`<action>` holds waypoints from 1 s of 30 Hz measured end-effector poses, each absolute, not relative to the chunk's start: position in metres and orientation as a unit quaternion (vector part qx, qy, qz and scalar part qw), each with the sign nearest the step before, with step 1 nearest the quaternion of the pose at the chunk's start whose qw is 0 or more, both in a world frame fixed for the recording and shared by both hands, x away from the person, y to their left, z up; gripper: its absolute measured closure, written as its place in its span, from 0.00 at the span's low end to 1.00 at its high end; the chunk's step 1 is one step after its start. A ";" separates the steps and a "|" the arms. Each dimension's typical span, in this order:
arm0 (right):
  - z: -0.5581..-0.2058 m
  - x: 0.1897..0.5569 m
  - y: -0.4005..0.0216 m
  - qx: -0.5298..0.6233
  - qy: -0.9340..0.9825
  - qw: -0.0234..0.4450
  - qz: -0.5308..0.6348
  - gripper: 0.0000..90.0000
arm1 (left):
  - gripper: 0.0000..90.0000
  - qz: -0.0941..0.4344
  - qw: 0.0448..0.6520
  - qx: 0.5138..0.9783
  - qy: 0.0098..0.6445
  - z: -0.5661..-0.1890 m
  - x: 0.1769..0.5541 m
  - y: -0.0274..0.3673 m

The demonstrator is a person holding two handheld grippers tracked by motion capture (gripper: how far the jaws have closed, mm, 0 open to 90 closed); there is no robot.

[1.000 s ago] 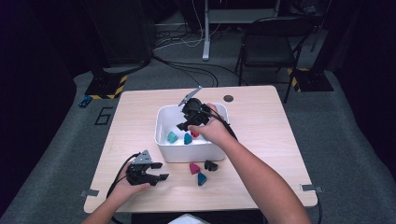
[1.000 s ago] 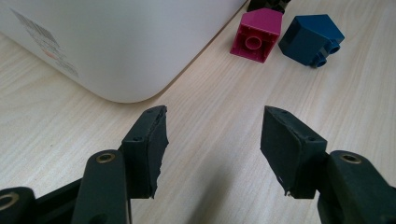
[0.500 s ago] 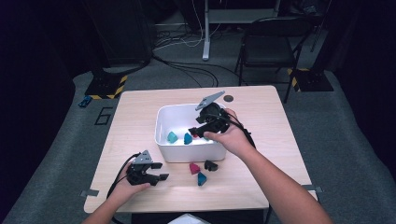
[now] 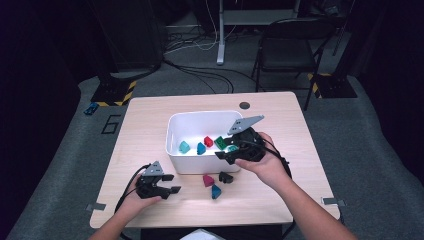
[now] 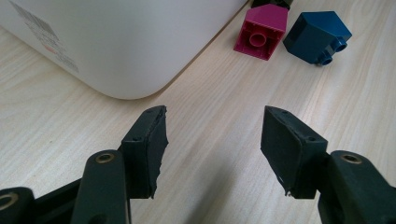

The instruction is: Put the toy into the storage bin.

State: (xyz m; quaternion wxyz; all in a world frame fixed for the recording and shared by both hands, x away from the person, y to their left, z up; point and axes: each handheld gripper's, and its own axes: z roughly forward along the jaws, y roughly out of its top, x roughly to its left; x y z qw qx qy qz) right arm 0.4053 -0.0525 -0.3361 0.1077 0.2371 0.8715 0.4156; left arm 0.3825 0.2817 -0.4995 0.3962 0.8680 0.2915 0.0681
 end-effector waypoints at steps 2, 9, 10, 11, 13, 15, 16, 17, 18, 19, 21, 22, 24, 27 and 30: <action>-0.340 0.401 -0.058 0.245 0.869 0.108 0.416 0.50 | 0.45 0.071 0.398 0.867 0.292 -0.500 0.382 0.281; -0.360 0.392 -0.075 0.266 0.859 0.118 0.422 0.50 | 0.45 0.069 0.395 0.869 0.290 -0.500 0.383 0.281; -0.364 0.390 -0.076 0.269 0.858 0.119 0.421 0.50 | 0.45 0.070 0.395 0.869 0.290 -0.500 0.383 0.281; -0.368 0.388 -0.077 0.272 0.858 0.119 0.420 0.51 | 0.45 0.069 0.395 0.869 0.290 -0.500 0.383 0.281; -0.377 0.385 -0.078 0.273 0.856 0.121 0.421 0.51 | 0.45 0.070 0.395 0.869 0.289 -0.500 0.383 0.281; -0.389 0.382 -0.079 0.281 0.857 0.117 0.417 0.51 | 0.45 0.071 0.397 0.868 0.290 -0.501 0.382 0.280; -0.394 0.381 -0.079 0.283 0.858 0.115 0.414 0.51 | 0.45 0.069 0.397 0.867 0.292 -0.501 0.382 0.280; -0.399 0.380 -0.079 0.285 0.858 0.115 0.412 0.51 | 0.45 0.071 0.398 0.866 0.293 -0.501 0.382 0.279; -0.403 0.380 -0.078 0.286 0.859 0.115 0.410 0.51 | 0.45 0.070 0.397 0.867 0.292 -0.501 0.382 0.279; -0.408 0.380 -0.078 0.285 0.860 0.115 0.407 0.51 | 0.45 0.071 0.397 0.867 0.292 -0.501 0.382 0.279; -0.415 0.379 -0.076 0.286 0.862 0.117 0.402 0.52 | 0.45 0.072 0.397 0.867 0.293 -0.501 0.382 0.279; -0.418 0.379 -0.076 0.285 0.862 0.118 0.402 0.52 | 0.45 0.071 0.397 0.867 0.293 -0.501 0.382 0.279; -0.425 0.380 -0.075 0.282 0.863 0.119 0.401 0.52 | 0.45 0.070 0.395 0.869 0.291 -0.501 0.382 0.279; -0.435 0.382 -0.073 0.284 0.864 0.119 0.399 0.52 | 0.45 0.069 0.395 0.868 0.292 -0.501 0.382 0.279; -0.447 0.383 -0.071 0.292 0.863 0.117 0.394 0.52 | 0.45 0.071 0.398 0.866 0.293 -0.502 0.382 0.279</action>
